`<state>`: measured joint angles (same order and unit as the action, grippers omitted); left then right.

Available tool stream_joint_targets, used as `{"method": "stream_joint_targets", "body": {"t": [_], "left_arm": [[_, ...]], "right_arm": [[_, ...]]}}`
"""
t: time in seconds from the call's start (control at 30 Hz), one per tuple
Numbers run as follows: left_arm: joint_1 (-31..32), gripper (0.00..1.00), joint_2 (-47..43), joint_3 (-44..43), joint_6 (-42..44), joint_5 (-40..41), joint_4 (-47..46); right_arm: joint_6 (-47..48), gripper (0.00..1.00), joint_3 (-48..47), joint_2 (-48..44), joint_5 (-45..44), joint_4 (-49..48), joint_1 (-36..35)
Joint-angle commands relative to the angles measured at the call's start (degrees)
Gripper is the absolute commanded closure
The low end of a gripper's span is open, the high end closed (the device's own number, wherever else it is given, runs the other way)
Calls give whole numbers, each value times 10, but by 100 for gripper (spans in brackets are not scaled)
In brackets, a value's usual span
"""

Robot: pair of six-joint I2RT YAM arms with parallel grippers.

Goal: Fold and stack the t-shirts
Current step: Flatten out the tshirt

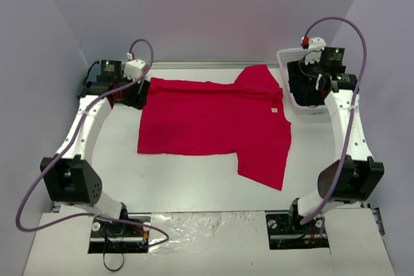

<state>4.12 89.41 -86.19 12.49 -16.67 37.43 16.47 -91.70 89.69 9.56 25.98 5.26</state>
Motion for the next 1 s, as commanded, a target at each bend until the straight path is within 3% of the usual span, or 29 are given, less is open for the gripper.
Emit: {"method": "stream_joint_targets", "body": {"t": [0.0,0.03,0.1,0.13,0.17,0.27,0.47,0.6,0.83,0.97], "left_arm": [[-2,36,-44,36,34,-57,64],[-2,38,-49,49,36,-57,62],[-1,44,-57,69,34,-56,56],[-1,66,-57,81,21,-50,51],[-1,76,-53,85,11,-46,40],[-1,87,-37,82,-30,-43,16],[6,97,37,10,-71,-65,17],[12,98,104,-73,-98,-38,26],[26,98,212,-225,-107,10,24],[27,98,245,-262,-96,21,7]], "right_arm": [[18,2,35,-47,69,60,-1],[20,7,47,-53,81,65,-1],[20,38,82,-68,102,67,-1],[20,52,90,-70,106,67,-2],[19,77,96,-72,106,66,-2],[12,100,100,-65,100,66,-2],[8,100,64,-15,89,68,-19],[22,100,28,36,68,67,-58],[15,100,-100,157,63,67,-82],[45,100,-202,263,67,140,-82]]}}
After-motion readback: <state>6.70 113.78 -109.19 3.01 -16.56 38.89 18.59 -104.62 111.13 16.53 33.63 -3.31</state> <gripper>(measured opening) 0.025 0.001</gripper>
